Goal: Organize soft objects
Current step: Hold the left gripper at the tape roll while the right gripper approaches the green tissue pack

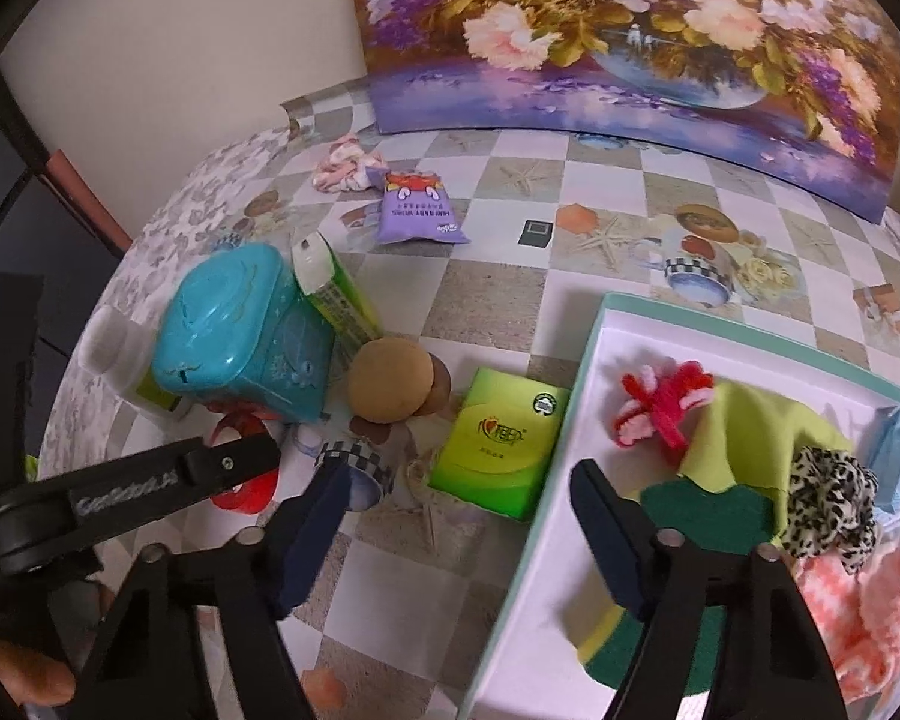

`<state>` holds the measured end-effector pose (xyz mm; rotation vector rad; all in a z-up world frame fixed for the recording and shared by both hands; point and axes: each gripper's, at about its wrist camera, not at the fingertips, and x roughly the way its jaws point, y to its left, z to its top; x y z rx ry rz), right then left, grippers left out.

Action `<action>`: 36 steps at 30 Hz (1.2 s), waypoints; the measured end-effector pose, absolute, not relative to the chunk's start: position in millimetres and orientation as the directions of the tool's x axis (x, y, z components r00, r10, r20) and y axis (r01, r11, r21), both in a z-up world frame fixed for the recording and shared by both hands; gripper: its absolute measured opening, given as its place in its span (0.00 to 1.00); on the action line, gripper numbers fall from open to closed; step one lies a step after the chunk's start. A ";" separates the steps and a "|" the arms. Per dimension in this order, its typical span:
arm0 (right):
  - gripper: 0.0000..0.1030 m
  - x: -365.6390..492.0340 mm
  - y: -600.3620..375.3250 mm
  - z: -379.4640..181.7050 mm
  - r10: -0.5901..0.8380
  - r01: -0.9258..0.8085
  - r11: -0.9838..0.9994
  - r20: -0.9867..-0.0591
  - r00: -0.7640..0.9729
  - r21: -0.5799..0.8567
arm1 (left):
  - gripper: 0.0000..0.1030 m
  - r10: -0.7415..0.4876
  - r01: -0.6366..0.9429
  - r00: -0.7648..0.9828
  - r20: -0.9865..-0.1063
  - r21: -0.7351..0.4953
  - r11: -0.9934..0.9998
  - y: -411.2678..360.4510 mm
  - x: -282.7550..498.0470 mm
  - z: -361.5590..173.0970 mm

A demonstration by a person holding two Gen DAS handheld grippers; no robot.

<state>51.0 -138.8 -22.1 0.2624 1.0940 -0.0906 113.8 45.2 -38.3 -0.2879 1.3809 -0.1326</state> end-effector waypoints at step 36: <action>0.54 80.4 -122.3 -45.2 -0.044 0.209 0.977 -0.918 0.395 0.043 | 0.54 -0.328 -0.189 0.166 -0.930 -0.356 0.915 73.2 116.3 -52.7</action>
